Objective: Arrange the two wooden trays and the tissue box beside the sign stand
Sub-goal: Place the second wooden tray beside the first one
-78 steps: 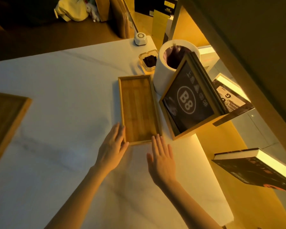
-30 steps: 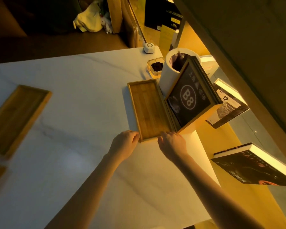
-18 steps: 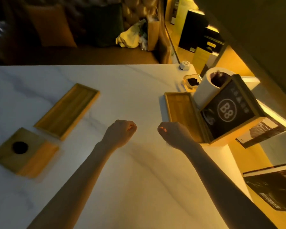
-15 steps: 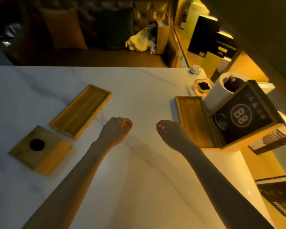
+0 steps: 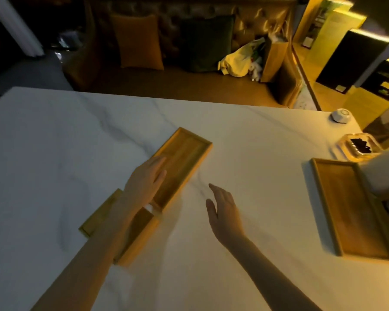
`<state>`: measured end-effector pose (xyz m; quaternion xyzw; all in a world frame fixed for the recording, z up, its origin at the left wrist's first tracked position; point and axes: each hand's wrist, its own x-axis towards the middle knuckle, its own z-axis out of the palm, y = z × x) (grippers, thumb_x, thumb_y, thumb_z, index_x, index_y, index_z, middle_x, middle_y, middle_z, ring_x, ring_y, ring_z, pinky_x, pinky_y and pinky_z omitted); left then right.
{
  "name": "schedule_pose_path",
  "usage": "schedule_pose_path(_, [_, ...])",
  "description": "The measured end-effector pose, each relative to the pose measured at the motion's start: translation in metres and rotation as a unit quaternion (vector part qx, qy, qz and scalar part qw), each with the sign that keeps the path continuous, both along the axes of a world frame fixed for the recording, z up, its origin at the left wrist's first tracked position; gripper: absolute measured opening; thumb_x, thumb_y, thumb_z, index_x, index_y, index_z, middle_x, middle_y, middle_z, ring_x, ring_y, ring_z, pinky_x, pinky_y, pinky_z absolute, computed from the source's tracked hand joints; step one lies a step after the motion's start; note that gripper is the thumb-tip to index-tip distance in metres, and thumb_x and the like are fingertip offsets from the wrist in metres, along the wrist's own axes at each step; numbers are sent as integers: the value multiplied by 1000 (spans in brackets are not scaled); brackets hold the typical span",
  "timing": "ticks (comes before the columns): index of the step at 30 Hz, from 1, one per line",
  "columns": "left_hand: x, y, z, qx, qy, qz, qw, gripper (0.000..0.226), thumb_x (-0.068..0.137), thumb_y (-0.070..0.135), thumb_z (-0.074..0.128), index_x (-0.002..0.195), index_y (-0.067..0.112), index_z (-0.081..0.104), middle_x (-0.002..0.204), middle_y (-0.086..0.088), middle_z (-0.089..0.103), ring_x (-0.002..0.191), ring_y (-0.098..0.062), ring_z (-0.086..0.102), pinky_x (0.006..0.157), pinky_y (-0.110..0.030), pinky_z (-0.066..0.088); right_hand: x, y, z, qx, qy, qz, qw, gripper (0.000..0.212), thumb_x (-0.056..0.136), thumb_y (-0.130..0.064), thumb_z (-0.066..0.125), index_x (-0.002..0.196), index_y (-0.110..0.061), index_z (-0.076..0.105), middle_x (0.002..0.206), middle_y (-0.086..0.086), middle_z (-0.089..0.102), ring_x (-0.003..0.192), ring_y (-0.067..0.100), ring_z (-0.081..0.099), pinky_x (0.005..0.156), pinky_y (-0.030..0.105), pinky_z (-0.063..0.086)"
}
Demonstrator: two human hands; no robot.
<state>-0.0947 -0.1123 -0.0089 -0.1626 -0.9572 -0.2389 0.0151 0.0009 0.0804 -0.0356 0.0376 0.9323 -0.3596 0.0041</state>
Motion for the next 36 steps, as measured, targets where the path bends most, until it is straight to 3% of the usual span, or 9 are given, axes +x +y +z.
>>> schedule_pose_path(7, [-49,-38,-39,-224,-157,-15,962,60,94,33,31,141,11,3,156,-8,5,143,-22,3,116,-44,11,-26,-46,-35,83,-189,45,978,61,97,-43,20,144,-14,-6,156,4,-9,143,19,-11,115,36,-5])
schedule_pose_path(11, [-66,-46,-54,-161,-254,54,952,55,91,28,42,136,4,23,150,-17,21,137,-30,24,110,-45,27,-35,-66,-45,80,-244,77,963,61,96,-45,16,143,-14,-10,155,3,-16,141,18,-19,114,38,-11])
schedule_pose_path(14, [-71,-45,-55,-65,-298,93,948,16,88,20,47,95,5,48,108,-19,51,85,-21,50,71,-30,41,-38,-76,-47,45,-259,90,961,62,96,-46,15,143,-15,-10,155,1,-17,140,15,-20,115,38,-12])
schedule_pose_path(16, [-71,-46,-53,-44,-312,92,944,6,87,14,48,85,9,46,91,-15,50,73,-19,48,57,-25,35,-39,-83,-47,-7,-255,87,963,61,96,-45,16,144,-16,-9,155,0,-15,141,13,-18,116,38,-12])
schedule_pose_path(19, [-70,-50,-50,-2,-325,92,941,12,89,11,44,95,9,54,91,-14,55,79,-23,53,62,-27,39,-41,-90,-46,-131,-239,34,962,59,96,-41,23,145,-20,-4,157,-2,-7,142,11,-11,117,38,-9])
schedule_pose_path(22, [-66,-51,-39,48,-318,114,940,27,91,12,41,114,9,55,92,-8,56,77,-17,52,63,-23,39,-41,-91,-36,-271,-172,6,947,56,94,-41,29,144,-30,9,155,-10,10,142,10,8,117,37,12])
schedule_pose_path(25, [-58,-46,-27,90,-294,123,943,32,92,13,38,120,10,53,95,-3,55,85,-17,52,72,-22,39,-40,-83,-22,-380,-164,-30,910,46,95,-30,40,139,-33,28,139,-13,42,124,6,40,95,18,34])
schedule_pose_path(29, [-46,-38,-11,134,-293,128,938,32,91,11,42,122,12,52,123,-14,58,113,-29,53,91,-36,40,-34,-67,-17,-369,-135,-76,917,41,91,-16,48,130,-29,45,113,-10,63,99,4,59,82,19,45])
schedule_pose_path(36, [-21,-16,9,168,-298,139,929,32,88,5,47,119,7,54,119,-17,61,96,-21,56,85,-30,43,-28,-31,7,-442,-142,-159,871,39,80,10,57,113,-10,57,82,-7,61,73,10,59,82,33,51])
